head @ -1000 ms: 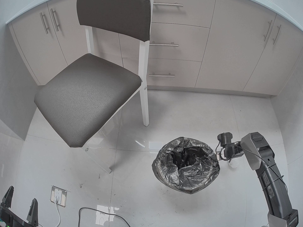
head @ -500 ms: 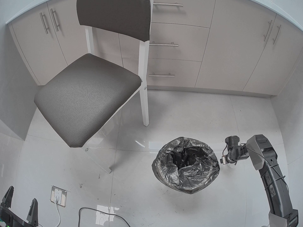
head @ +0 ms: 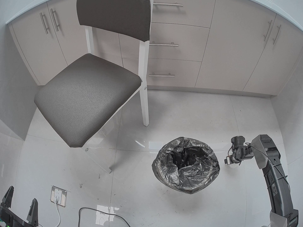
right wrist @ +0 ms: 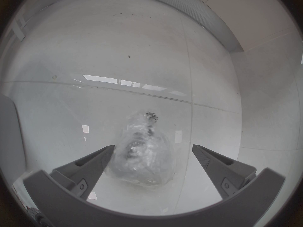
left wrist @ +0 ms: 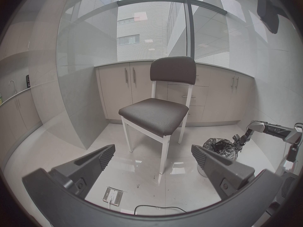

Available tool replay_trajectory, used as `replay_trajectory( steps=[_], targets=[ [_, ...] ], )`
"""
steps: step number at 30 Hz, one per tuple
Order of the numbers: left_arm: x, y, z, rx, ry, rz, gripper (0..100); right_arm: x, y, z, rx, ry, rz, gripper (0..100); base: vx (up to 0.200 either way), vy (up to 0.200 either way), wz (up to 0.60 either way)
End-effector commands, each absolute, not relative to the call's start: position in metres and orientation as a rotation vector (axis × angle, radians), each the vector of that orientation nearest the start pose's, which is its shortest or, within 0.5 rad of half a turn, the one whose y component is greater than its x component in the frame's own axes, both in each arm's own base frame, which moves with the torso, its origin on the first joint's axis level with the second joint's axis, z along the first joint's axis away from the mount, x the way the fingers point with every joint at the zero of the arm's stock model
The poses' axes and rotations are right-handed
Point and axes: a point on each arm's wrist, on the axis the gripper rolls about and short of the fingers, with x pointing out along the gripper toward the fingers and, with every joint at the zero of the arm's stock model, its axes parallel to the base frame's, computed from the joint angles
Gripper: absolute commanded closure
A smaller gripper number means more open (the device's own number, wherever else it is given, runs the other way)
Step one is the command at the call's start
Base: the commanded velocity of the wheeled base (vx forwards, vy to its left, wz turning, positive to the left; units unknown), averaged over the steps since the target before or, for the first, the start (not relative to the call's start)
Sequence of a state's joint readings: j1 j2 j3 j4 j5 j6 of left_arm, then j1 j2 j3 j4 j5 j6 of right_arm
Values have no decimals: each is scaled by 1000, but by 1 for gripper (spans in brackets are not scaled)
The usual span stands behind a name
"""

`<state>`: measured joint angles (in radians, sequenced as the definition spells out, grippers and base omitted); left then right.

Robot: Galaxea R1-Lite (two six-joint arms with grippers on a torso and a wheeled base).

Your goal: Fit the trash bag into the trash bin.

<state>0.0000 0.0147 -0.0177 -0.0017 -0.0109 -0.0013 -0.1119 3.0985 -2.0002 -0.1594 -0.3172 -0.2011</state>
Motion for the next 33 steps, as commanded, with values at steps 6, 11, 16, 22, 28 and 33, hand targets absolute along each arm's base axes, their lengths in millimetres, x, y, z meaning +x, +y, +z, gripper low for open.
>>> replay_trajectory(
  steps=[6,11,16,22,28,33],
  targets=[
    [-23,0,76,-2,-2,-11,0,502,-64,-191,-280,982,-301,0,0,0,0],
    [-23,0,76,-2,-2,-11,0,502,-63,-191,-279,978,-298,0,0,0,0],
    [-23,0,76,-2,-2,-11,0,502,-63,-191,-279,978,-296,0,0,0,0],
    [-23,0,76,-2,-2,-11,0,502,-62,-191,-280,980,-295,0,0,0,0],
    [-23,0,76,-2,-2,-11,0,502,-62,-191,-280,978,-295,0,0,0,0],
    [-23,0,76,-2,-3,-11,0,503,-60,-191,-281,978,-292,100,0,0,0]
  ],
)
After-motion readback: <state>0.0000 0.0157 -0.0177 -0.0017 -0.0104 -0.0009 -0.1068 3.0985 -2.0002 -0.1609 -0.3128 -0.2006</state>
